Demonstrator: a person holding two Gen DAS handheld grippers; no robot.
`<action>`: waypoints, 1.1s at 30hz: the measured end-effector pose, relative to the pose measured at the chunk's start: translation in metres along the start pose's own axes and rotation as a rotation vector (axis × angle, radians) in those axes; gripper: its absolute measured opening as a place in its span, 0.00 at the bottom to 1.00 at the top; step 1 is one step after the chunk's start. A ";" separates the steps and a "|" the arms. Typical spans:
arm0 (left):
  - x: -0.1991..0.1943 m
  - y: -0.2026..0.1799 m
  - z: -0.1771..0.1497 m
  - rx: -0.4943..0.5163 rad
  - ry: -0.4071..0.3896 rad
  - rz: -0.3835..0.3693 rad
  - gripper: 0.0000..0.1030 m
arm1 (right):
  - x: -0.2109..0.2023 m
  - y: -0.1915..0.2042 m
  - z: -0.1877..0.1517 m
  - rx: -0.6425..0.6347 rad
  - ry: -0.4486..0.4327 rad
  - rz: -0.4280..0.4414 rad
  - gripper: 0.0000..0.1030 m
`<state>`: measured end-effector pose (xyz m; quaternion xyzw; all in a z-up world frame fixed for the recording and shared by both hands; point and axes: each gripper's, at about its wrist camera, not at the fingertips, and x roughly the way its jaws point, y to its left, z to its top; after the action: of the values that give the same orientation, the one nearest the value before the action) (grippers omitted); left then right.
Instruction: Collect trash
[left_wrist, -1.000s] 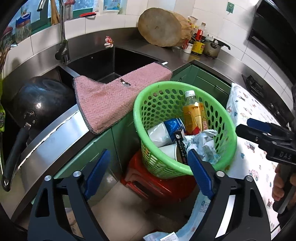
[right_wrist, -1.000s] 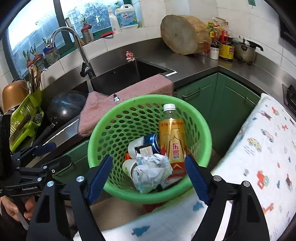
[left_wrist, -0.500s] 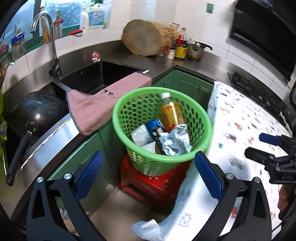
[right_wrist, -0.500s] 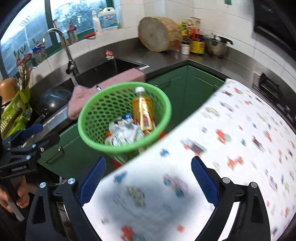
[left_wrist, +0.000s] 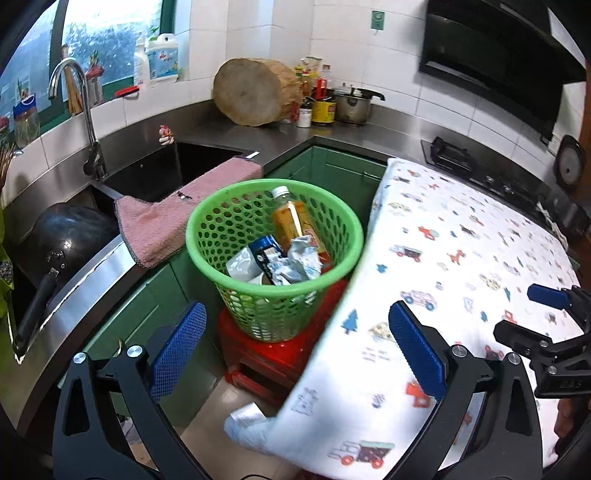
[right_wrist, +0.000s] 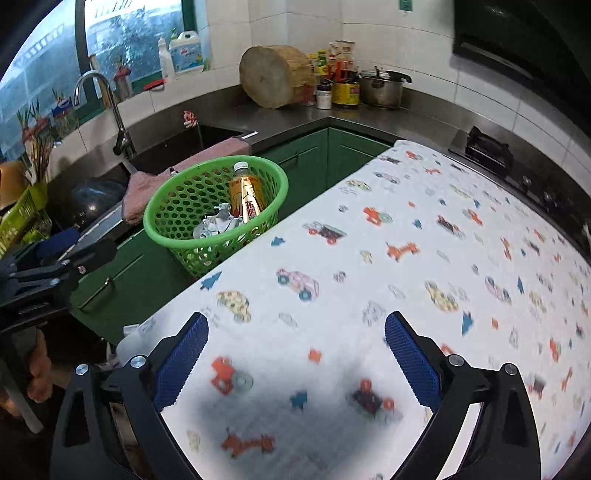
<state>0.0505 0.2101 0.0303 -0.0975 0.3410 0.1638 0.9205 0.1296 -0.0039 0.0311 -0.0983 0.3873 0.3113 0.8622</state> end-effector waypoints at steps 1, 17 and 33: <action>-0.002 -0.003 -0.002 0.004 0.000 -0.004 0.95 | -0.004 -0.001 -0.004 0.006 -0.009 -0.004 0.91; -0.025 -0.036 -0.038 0.075 -0.007 -0.023 0.95 | -0.039 -0.026 -0.061 0.119 -0.040 -0.050 0.92; -0.032 -0.046 -0.047 0.102 0.004 -0.016 0.95 | -0.044 -0.031 -0.067 0.143 -0.057 -0.051 0.93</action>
<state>0.0161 0.1464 0.0192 -0.0537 0.3498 0.1387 0.9249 0.0862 -0.0760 0.0156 -0.0376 0.3813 0.2635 0.8853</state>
